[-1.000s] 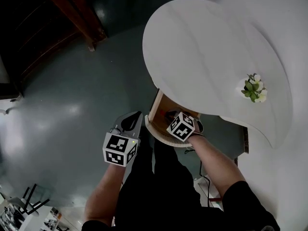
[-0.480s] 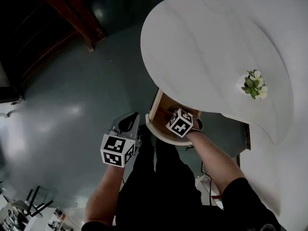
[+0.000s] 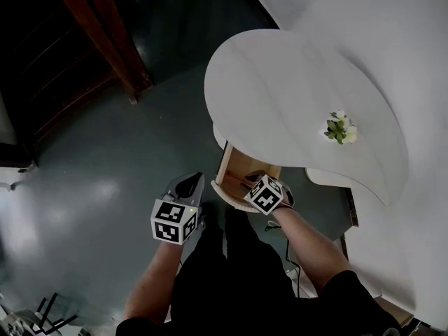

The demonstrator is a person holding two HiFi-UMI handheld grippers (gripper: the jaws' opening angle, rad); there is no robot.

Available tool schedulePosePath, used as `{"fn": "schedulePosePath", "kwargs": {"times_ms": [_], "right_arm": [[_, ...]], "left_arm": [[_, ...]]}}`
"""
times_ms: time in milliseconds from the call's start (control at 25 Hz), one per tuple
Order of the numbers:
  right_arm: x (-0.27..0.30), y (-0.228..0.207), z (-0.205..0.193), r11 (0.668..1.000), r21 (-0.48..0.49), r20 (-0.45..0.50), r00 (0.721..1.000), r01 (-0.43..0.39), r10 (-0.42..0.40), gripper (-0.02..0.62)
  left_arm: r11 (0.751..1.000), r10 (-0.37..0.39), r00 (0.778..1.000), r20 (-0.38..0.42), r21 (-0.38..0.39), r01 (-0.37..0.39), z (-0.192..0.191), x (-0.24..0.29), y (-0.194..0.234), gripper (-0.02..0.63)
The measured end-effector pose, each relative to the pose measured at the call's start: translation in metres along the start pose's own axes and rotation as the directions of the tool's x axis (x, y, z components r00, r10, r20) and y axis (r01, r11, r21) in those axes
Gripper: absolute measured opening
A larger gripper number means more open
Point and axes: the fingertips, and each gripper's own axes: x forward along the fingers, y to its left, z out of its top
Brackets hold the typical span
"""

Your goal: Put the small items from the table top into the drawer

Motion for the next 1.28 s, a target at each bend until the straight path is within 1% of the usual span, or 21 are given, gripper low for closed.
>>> {"fn": "schedulePosePath", "kwargs": {"times_ms": [160, 280, 320, 400, 520, 640, 800, 920, 1000, 1080, 1280], "right_arm": [[-0.027, 0.005, 0.008, 0.996, 0.083, 0.050, 0.998, 0.023, -0.027, 0.093], [-0.045, 0.006, 0.009, 0.989, 0.139, 0.089, 0.994, 0.049, -0.062, 0.090], [-0.052, 0.007, 0.011, 0.987, 0.153, 0.105, 0.992, 0.053, -0.070, 0.078], [-0.068, 0.010, 0.012, 0.983, 0.174, 0.140, 0.987, 0.053, -0.078, 0.058], [-0.093, 0.017, 0.006, 0.981, 0.188, 0.195, 0.977, 0.054, -0.091, 0.048], [-0.118, 0.022, -0.002, 0.977, 0.209, 0.267, 0.958, 0.049, -0.105, 0.037], [-0.154, 0.033, -0.022, 0.962, 0.270, 0.362, 0.921, 0.042, -0.142, 0.025], [-0.182, 0.045, -0.044, 0.939, 0.344, 0.436, 0.883, 0.018, -0.177, 0.017], [-0.200, 0.053, -0.056, 0.927, 0.375, 0.477, 0.857, 0.003, -0.196, 0.014], [-0.217, 0.060, -0.063, 0.924, 0.382, 0.513, 0.832, -0.002, -0.210, 0.012], [-0.257, 0.072, -0.073, 0.931, 0.365, 0.595, 0.766, 0.012, -0.243, 0.012]], "left_arm": [[0.999, -0.034, 0.999, 0.009, 0.028, 0.034, 0.013, -0.010, -0.016, -0.003], [0.999, -0.040, 0.999, 0.027, 0.038, 0.039, 0.021, -0.017, -0.025, -0.003], [0.998, -0.039, 0.999, 0.032, 0.042, 0.038, 0.024, -0.020, -0.027, -0.003], [0.998, -0.037, 0.999, 0.037, 0.051, 0.035, 0.029, -0.025, -0.034, -0.003], [0.997, -0.031, 0.999, 0.042, 0.067, 0.028, 0.033, -0.031, -0.049, -0.003], [0.995, -0.024, 0.999, 0.044, 0.095, 0.020, 0.034, -0.034, -0.067, -0.003], [0.991, -0.028, 0.999, 0.036, 0.131, 0.023, 0.030, -0.040, -0.101, -0.003], [0.990, -0.029, 0.999, 0.037, 0.136, 0.023, 0.023, -0.049, -0.131, -0.003], [0.990, -0.025, 0.999, 0.042, 0.142, 0.019, 0.020, -0.057, -0.149, -0.003], [0.988, -0.018, 0.999, 0.047, 0.157, 0.010, 0.020, -0.065, -0.162, -0.003], [0.982, 0.013, 0.997, 0.071, 0.189, -0.026, 0.021, -0.083, -0.185, -0.003]]}}
